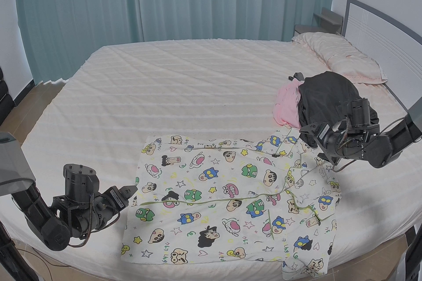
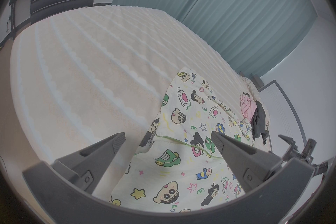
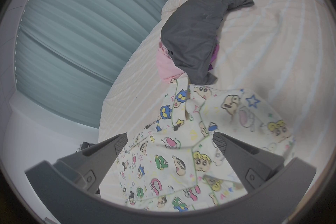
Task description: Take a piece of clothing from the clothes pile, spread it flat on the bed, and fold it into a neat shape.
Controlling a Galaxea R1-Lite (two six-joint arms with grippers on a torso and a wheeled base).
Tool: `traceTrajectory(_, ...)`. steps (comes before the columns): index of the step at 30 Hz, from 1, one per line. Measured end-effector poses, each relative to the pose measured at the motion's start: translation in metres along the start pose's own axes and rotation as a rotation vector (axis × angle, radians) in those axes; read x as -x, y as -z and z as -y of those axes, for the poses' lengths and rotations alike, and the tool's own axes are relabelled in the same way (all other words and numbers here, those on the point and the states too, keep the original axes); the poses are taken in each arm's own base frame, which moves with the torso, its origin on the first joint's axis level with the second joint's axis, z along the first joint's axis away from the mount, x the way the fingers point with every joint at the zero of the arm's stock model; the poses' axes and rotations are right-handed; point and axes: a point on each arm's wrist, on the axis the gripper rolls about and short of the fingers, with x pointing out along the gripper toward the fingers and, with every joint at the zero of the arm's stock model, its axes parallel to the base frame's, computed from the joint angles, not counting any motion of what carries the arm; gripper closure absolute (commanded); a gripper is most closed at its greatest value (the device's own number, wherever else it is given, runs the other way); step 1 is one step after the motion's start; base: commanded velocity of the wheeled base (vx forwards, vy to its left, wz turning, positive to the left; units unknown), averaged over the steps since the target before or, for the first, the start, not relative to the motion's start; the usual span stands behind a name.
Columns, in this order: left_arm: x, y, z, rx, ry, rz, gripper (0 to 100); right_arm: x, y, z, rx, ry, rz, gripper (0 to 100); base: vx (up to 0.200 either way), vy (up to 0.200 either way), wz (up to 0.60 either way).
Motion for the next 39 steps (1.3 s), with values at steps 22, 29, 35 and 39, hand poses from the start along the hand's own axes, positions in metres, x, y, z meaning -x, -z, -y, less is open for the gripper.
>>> traceTrajectory(22,-0.003,0.011,-0.005,0.063,-0.021,-0.049,0,-0.083,0.017,0.003,0.009,0.036,-0.040,0,0.055,0.000,0.00)
traceTrajectory(29,-0.004,0.012,-0.005,0.062,-0.024,-0.053,0,-0.097,0.025,0.007,0.051,0.049,-0.060,0,0.000,0.000,0.00)
traceTrajectory(35,-0.004,0.013,-0.006,0.061,-0.031,-0.058,0,-0.113,0.033,0.004,0.069,0.049,-0.081,0,0.000,0.000,0.00)
traceTrajectory(39,-0.006,0.015,-0.007,0.062,-0.039,-0.064,0,-0.123,0.039,-0.004,0.083,0.021,-0.083,0,0.000,0.000,0.00)
